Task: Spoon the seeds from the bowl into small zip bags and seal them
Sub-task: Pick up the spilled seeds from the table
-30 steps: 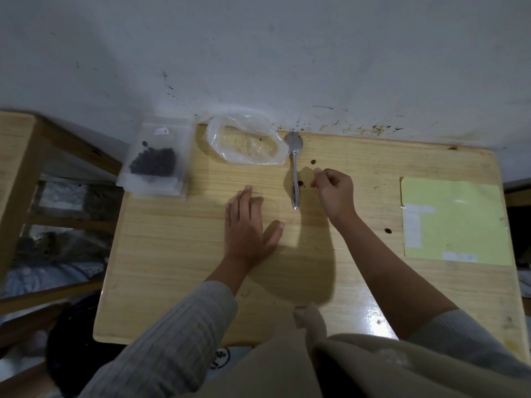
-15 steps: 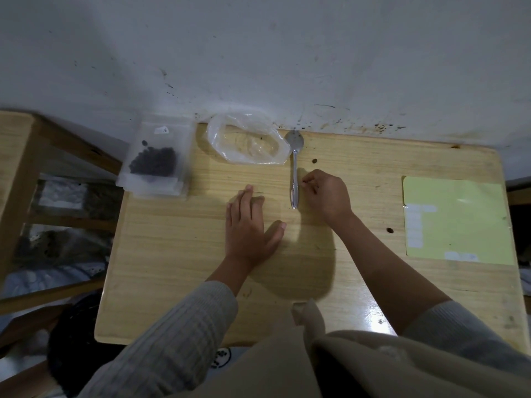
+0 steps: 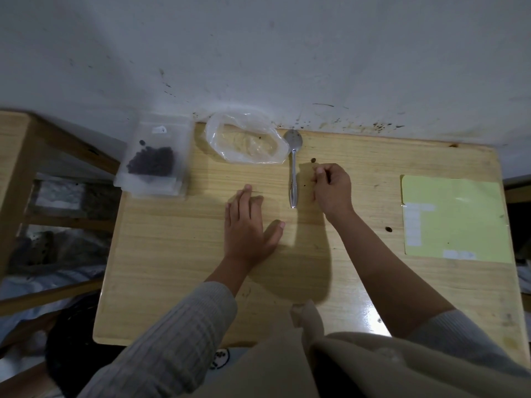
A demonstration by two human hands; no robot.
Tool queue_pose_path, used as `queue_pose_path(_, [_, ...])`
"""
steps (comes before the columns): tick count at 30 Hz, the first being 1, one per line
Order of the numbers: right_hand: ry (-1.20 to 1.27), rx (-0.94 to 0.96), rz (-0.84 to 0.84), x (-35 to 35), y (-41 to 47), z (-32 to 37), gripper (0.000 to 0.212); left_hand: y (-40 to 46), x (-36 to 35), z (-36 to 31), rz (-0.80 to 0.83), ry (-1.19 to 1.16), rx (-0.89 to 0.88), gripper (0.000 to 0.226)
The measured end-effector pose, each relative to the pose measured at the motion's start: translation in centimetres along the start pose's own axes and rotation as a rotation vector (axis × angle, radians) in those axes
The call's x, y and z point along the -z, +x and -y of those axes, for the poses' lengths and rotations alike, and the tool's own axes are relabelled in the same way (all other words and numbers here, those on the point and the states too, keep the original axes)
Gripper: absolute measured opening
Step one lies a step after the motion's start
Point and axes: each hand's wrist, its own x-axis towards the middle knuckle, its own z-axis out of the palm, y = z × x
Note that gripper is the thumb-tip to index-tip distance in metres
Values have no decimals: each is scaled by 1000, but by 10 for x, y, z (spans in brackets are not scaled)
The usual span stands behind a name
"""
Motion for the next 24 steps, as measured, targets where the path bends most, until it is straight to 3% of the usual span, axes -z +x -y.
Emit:
queue_pose_path(9, [40,1,-156,-1,22,6,42,0,-1,2,31,25,3,70])
queue_pose_path(14, [-309,229,-137,5,26,5,27,0,-2,1,43,20,12,71])
queue_pose_path(24, [-607,332,18,-4,45,-3,25,-2,-4,2,-11,-6,6,70])
